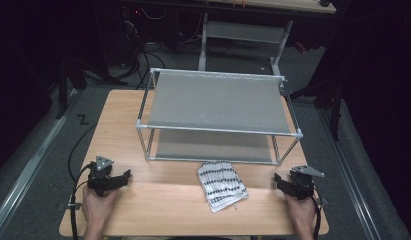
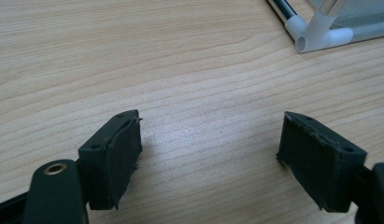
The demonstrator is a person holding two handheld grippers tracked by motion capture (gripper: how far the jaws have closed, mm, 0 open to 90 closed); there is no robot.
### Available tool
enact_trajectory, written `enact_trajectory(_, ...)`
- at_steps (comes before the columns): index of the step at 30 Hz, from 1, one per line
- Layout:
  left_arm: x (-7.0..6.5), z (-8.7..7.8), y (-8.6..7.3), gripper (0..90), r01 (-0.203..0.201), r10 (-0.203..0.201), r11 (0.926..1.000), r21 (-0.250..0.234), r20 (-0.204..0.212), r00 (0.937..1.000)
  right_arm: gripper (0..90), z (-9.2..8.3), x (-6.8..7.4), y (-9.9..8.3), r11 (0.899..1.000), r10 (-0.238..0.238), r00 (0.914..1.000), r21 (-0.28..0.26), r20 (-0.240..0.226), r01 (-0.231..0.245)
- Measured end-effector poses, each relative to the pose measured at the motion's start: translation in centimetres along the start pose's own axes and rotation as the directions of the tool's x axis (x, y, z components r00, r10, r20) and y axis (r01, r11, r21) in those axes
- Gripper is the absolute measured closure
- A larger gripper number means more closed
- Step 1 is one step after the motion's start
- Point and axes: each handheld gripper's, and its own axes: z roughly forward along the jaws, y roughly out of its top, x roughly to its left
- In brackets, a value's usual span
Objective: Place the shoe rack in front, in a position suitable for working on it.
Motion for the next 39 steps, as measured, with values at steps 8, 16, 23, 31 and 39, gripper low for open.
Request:
enact_trajectory(8,0.0,-0.2,-0.1,22.6,0.057,-0.056,0.9982,-0.017,0.018,0.9983,44.5,-0.7,0.4,-0.6,1.000,0.015,0.9998,-0.018,-0.014,-0.015)
enact_trajectory(16,-0.7,-0.4,0.1,31.9,0.013,-0.012,0.9998,-0.013,0.065,0.9978,44.8,-2.1,1.8,-0.5,0.997,-0.002,0.9973,-0.074,-0.074,-0.004)
enact_trajectory(23,-1.7,-0.6,1.6,32.9,-0.024,0.028,0.9988,-0.043,0.105,0.9940,42.6,-2.4,4.6,0.3,0.988,-0.134,0.9870,-0.087,-0.089,0.126)
enact_trajectory(31,-2.7,-0.7,3.7,33.4,-0.044,0.056,0.9955,-0.084,0.141,0.9884,37.2,-2.1,6.8,1.5,0.983,-0.161,0.9773,-0.109,-0.138,0.146)
enact_trajectory(39,-3.1,-0.3,5.1,34.1,-0.044,0.062,0.9938,-0.102,0.180,0.9817,37.3,-1.6,9.2,2.5,0.971,-0.228,0.9494,-0.120,-0.216,0.206)
